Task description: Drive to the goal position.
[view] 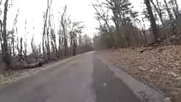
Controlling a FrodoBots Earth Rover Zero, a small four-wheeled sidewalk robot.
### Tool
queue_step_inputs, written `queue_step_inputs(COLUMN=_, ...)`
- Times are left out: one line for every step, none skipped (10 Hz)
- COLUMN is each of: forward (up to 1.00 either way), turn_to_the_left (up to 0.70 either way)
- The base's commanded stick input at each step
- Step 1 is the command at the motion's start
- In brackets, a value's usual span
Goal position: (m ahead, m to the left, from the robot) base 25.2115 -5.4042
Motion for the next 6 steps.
queue_step_inputs(forward=1.00, turn_to_the_left=0.00)
queue_step_inputs(forward=1.00, turn_to_the_left=0.00)
queue_step_inputs(forward=1.00, turn_to_the_left=0.00)
queue_step_inputs(forward=1.00, turn_to_the_left=0.00)
queue_step_inputs(forward=1.00, turn_to_the_left=0.00)
queue_step_inputs(forward=1.00, turn_to_the_left=0.00)
